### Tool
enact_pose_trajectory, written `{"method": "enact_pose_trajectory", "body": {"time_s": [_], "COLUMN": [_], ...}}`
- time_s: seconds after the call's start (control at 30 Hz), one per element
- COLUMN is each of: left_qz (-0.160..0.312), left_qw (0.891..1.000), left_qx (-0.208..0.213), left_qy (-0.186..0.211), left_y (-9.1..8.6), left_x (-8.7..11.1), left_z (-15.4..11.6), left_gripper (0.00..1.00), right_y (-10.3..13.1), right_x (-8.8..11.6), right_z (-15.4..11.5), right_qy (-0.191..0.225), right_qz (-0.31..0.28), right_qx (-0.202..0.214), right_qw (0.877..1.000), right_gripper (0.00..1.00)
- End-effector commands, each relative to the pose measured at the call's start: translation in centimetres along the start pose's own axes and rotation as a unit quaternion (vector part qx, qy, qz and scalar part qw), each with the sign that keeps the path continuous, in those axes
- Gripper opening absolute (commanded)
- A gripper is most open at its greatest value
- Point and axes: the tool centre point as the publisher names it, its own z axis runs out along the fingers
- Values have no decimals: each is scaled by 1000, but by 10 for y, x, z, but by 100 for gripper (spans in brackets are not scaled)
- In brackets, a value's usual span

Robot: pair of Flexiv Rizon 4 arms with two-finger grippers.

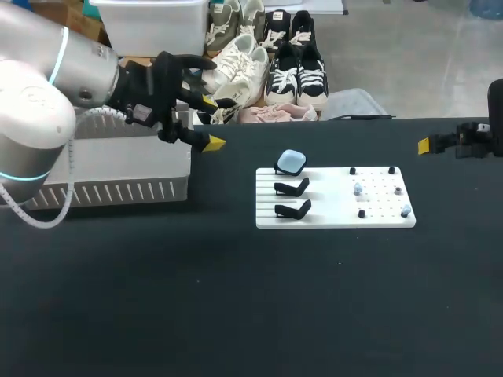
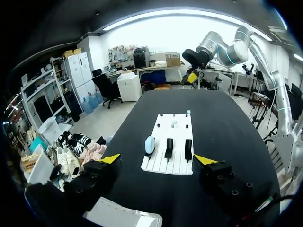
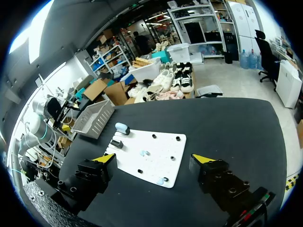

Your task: Pick up each earbud case from the left stands, insert the matching earbuds, close the lid, and place the case in the box.

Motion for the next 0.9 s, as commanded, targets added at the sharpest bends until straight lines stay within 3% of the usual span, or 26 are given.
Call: {"method": "enact_pose_trajectory", "body": {"time_s": [0.03, 0.27, 0.43, 0.67, 0.9], "left_qz": [1, 0, 20, 27, 26], "left_qw": [1000, 1000, 998, 997, 996], "left_qx": [-9, -7, 20, 60, 74], "left_qy": [-2, -22, -52, -47, -46], "left_y": [1, 10, 19, 38, 44], "left_x": [4, 2, 5, 8, 1], "left_z": [3, 30, 52, 73, 92], "left_gripper": [100, 100, 100, 100, 100], "right_y": [0, 0, 0, 0, 0], "right_x": [0, 0, 0, 0, 0], "right_z": [0, 0, 0, 0, 0], "right_qy": [1, 1, 1, 1, 1], "right_qz": [0, 0, 0, 0, 0], "right_qx": [0, 0, 0, 0, 0], "right_qw": [1000, 1000, 1000, 1000, 1000], "right_gripper": [100, 100, 100, 100, 100]}}
